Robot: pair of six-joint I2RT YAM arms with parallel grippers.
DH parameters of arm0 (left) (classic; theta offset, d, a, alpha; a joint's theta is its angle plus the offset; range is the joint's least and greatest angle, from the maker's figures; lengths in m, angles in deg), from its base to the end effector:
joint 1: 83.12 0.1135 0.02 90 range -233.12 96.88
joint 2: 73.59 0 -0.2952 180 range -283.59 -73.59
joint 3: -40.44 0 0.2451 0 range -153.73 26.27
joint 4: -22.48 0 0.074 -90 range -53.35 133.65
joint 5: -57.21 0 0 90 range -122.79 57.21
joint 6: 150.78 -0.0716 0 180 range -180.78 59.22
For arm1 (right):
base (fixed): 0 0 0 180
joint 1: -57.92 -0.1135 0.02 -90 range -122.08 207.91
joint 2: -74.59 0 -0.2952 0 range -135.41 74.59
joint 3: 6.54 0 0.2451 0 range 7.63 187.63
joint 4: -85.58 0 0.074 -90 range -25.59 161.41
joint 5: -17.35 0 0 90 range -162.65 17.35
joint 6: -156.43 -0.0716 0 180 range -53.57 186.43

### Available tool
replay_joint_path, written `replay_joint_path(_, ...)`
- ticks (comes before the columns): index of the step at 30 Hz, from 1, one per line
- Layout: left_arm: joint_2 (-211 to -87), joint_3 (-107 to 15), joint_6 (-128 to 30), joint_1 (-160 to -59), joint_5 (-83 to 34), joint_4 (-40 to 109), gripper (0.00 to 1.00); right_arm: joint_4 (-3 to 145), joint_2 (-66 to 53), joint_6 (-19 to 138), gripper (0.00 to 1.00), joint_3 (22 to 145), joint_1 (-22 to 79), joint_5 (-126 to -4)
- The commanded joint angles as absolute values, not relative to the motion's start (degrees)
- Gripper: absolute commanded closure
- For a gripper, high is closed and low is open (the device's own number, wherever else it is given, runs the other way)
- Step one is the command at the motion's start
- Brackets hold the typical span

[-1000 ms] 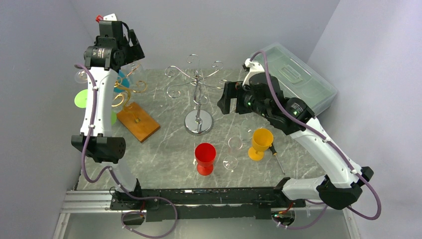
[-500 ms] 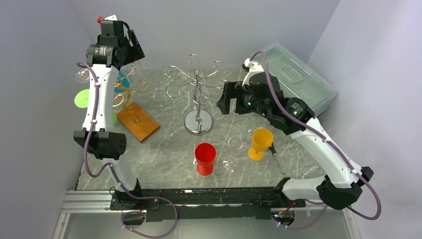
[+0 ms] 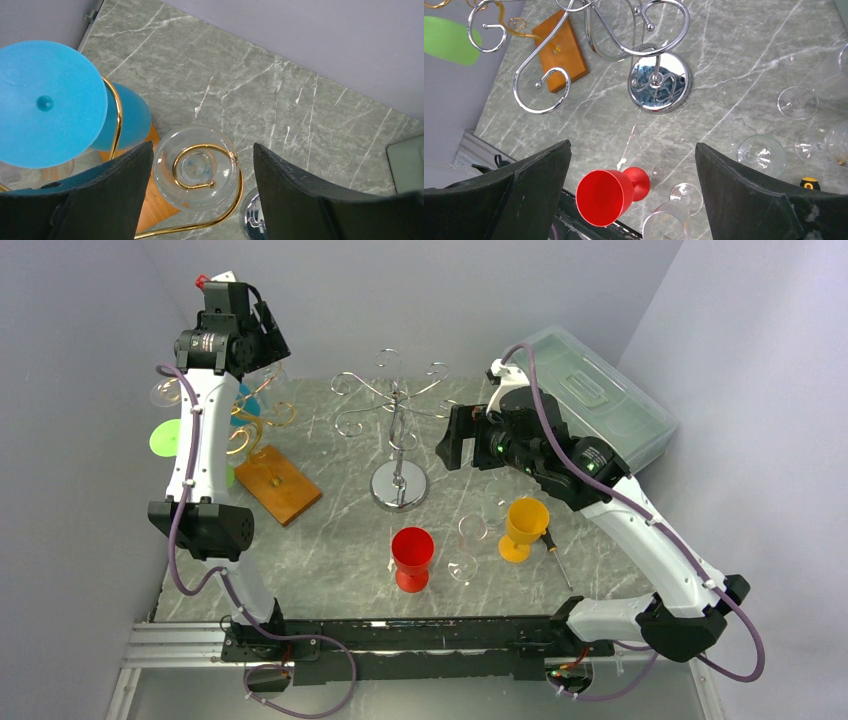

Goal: Take the wine glass off the wine glass rack
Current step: Pick up the wine glass from the wine rack.

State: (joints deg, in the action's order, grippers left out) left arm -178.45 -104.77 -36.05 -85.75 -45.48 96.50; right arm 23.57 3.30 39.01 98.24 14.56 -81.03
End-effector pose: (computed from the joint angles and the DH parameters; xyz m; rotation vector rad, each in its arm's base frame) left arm 0.4025 -0.0027 0.4778 -0.5349 2.0747 -0.0397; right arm 0.1940 0.1688 0.4592 -0.2022 2.1099 0.6029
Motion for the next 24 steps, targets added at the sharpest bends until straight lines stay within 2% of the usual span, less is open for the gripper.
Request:
replay_joint_path(1, -177.65, -104.36, -35.22, -85.52, -44.3, 93.88, 0.23, 26.42, 4.72, 39.19, 0.03, 97.81, 14.85, -80.31)
replay_joint_path(6, -177.26, -103.7, -35.12, -85.51, -43.69, 93.4, 0.28, 26.63, 5.13, 39.01, 0.03, 97.36, 14.94, -80.2)
replay_joint_path(12, -176.83, -103.85, -35.19, -85.49, -43.36, 93.36, 0.45, 26.76, 5.36, 38.92, 0.03, 97.02, 15.02, -80.12)
replay_joint_path(24, -176.25, -106.29, -36.3, -85.49, -42.26, 93.4, 0.67, 27.07, 5.52, 38.75, 0.03, 96.88, 15.11, -80.13)
